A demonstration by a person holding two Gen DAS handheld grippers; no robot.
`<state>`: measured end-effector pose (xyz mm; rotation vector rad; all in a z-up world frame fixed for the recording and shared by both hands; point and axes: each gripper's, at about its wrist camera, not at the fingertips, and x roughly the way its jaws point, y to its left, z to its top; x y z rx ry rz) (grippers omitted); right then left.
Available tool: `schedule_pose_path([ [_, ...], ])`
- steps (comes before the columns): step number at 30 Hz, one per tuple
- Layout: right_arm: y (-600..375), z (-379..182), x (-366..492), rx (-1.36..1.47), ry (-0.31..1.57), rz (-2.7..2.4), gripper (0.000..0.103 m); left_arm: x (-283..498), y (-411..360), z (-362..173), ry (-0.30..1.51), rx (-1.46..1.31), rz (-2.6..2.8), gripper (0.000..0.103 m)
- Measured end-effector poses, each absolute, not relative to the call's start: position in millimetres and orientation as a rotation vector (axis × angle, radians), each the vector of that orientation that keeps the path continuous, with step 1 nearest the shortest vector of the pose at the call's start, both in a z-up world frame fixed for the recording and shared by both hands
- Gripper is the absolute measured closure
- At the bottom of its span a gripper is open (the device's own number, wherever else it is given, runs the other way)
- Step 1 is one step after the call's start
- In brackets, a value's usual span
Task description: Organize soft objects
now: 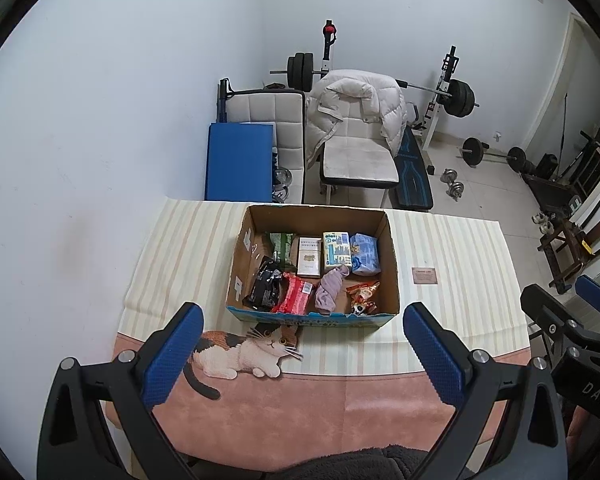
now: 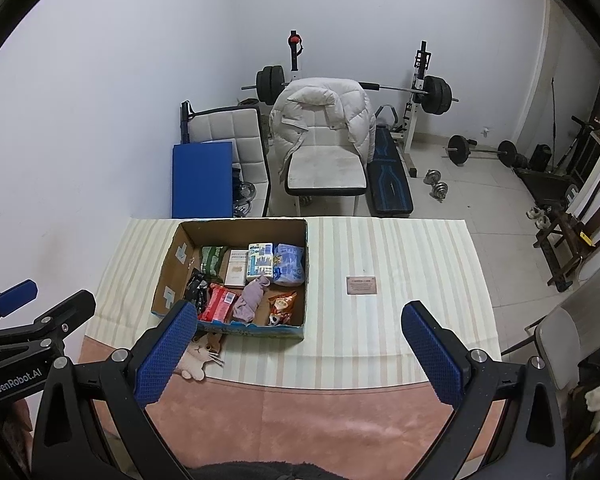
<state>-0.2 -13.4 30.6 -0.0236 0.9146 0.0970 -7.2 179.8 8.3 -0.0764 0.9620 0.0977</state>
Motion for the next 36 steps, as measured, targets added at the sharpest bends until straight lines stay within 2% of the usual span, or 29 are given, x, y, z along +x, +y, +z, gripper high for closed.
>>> schedule_pose_path([
  [36, -16.4, 36.8, -5.3, -0.046, 0.900, 0.070, 0.000, -4.9, 187.7, 12.7, 0.953, -0.068, 0.100, 0.000],
])
